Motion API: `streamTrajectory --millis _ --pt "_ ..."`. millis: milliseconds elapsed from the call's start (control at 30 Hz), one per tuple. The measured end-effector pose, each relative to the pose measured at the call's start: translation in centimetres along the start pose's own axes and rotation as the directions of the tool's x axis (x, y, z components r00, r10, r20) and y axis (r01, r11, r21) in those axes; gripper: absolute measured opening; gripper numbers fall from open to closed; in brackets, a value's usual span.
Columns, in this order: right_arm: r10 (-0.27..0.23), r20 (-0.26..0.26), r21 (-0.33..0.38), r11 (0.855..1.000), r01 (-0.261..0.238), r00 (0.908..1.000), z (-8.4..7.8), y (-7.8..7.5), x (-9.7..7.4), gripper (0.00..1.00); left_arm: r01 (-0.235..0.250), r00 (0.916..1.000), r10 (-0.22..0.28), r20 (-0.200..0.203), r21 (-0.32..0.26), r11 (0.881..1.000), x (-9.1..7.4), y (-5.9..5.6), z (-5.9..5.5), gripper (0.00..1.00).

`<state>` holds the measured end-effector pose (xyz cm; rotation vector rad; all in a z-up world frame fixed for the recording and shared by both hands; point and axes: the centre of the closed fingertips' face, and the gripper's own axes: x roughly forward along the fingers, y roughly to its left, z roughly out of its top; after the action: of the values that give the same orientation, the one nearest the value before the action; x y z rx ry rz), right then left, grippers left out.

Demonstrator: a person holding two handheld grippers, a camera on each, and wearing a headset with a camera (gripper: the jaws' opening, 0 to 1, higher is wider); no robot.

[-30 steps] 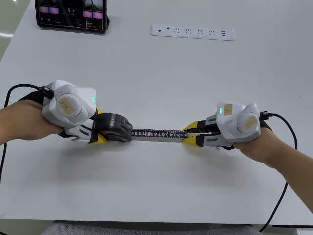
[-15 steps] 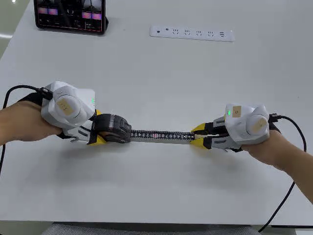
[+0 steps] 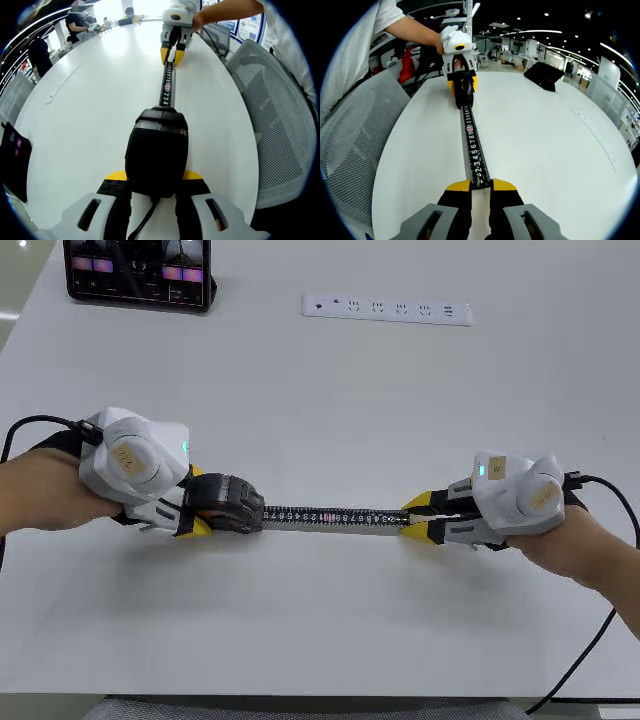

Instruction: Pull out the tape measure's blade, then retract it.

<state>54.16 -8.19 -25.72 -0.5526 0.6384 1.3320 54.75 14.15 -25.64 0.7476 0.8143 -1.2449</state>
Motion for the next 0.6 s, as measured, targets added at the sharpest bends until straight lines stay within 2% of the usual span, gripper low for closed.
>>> streamTrajectory --millis 600 --pt "-0.017 -0.03 0.012 1.0 0.017 0.9994 -1.8 -0.4 -1.3 0.09 0.001 1.0 -0.001 0.003 -0.004 1.0 0.0 0.0 -0.2 0.29"
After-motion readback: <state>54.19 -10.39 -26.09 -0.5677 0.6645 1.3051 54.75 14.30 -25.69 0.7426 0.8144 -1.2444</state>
